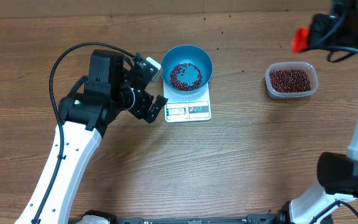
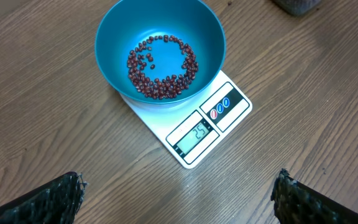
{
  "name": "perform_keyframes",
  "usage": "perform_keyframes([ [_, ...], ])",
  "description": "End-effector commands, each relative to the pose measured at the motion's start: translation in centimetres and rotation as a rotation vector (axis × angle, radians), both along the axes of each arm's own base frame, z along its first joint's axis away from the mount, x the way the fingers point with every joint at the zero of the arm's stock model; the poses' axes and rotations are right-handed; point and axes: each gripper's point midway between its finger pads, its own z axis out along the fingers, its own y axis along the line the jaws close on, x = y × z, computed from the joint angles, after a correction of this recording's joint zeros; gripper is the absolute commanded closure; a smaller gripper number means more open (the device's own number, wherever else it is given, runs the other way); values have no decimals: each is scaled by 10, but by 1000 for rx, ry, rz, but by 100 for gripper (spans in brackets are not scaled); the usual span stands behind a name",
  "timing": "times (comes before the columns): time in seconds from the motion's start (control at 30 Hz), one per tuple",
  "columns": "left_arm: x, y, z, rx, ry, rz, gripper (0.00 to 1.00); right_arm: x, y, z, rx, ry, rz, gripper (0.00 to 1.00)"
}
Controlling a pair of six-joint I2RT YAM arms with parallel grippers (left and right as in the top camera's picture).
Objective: Scoop item into bowl and weigh 150g on scale
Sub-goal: 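Move the empty scoop back and dip it into the bean tub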
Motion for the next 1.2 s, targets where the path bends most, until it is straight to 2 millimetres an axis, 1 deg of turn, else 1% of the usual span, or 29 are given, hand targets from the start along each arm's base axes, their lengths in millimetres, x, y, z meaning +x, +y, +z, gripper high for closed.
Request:
perform_keyframes([
  [0.0, 1, 0, -3, -8, 10, 4, 0, -4, -21, -18, 18, 39, -36, 96],
  [0.1, 1, 0, -3, -8, 10, 4, 1, -2, -33, -46, 27, 83, -63, 96],
  [0.2, 1, 0, -3, -8, 10, 4, 0, -2, -38, -75, 23, 130, -77, 96],
  [0.3, 1, 0, -3, -8, 10, 4, 0, 0, -42, -100, 11, 157, -85, 96],
  [0.43, 1, 0, -3, -8, 10, 4, 1, 2, -47, -126, -8, 175, -96, 96],
  [0.53, 1, 0, -3, -8, 10, 4, 0, 4, -48, -142, -13, 176, -98, 96],
  [0.7, 1, 0, -3, -8, 10, 4, 0, 7, -49, -160, -11, 171, -98, 96],
  [0.97, 1, 0, -3, -8, 10, 4, 0, 8, -41, -174, 30, 163, -78, 96],
  [1.17, 1, 0, -3, -8, 10, 4, 1, 7, -26, -185, 107, 162, -41, 96],
])
